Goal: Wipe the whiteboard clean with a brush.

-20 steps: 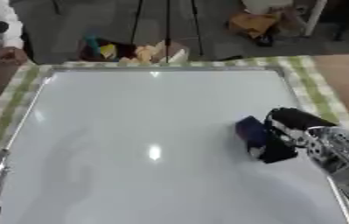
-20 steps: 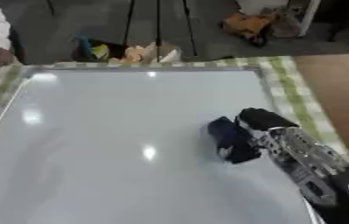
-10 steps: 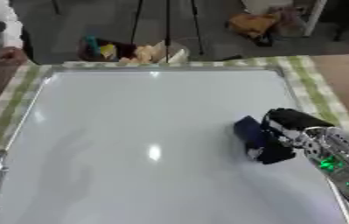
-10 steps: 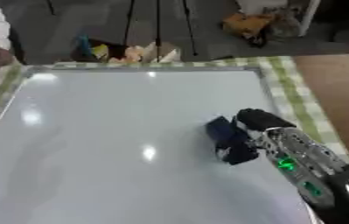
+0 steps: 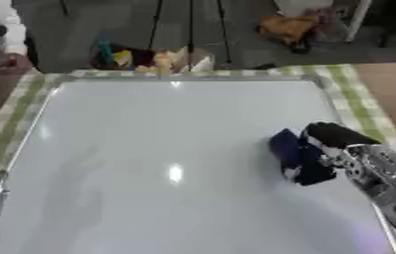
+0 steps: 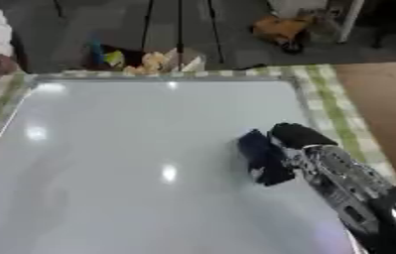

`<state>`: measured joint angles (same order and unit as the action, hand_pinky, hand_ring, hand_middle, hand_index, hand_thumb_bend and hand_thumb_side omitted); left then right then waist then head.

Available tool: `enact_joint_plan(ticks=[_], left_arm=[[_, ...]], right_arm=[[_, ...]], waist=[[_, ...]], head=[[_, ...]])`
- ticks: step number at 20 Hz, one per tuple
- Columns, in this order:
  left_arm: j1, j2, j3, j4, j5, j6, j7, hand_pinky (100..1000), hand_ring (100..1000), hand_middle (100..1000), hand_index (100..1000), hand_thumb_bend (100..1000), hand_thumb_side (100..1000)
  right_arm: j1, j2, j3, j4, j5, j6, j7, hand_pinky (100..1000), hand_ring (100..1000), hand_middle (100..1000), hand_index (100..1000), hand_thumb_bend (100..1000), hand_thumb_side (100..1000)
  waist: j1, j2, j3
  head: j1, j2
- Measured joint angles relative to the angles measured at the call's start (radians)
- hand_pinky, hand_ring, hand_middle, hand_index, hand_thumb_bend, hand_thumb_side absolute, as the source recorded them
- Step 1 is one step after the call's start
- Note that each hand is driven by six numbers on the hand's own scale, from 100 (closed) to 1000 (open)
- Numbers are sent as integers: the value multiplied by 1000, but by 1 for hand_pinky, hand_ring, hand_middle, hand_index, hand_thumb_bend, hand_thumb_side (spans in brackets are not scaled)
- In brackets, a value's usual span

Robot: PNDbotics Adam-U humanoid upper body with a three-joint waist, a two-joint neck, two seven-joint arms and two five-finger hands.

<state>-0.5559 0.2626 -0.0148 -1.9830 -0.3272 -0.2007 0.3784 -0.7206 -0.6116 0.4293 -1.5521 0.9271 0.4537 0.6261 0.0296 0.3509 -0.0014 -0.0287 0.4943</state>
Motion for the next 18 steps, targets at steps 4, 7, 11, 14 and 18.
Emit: enact_joint_plan(ticks=[4,7,11,14,18], left_arm=[[0,0,0,0,0,1,-1,667,798,776,737,127,999],[0,0,0,0,0,2,-2,667,798,776,737,127,999],[0,0,0,0,0,3,-3,666,798,777,736,127,999],[0,0,0,0,0,3,-3,666,798,777,736,127,999],[0,0,0,0,0,3,-3,666,799,777,736,126,1000]], right_arm=[[0,0,-4,9,9,-5,-5,450,628,310,330,100,452],[1,0,-6,13,23,-8,-8,449,627,309,331,100,452],[4,0,-16,19,29,-8,-10,446,624,307,332,100,457],[4,0,-20,24,29,-7,-10,445,623,307,332,100,456],[3,0,-23,29,29,-2,-15,444,623,308,339,100,455]], waist=[[0,0,-3],[1,0,-4],[1,-1,-5],[1,-1,-5],[4,-1,-5]], head=[[1,-4],[1,-4],[1,-4],[1,-5],[1,-5]])
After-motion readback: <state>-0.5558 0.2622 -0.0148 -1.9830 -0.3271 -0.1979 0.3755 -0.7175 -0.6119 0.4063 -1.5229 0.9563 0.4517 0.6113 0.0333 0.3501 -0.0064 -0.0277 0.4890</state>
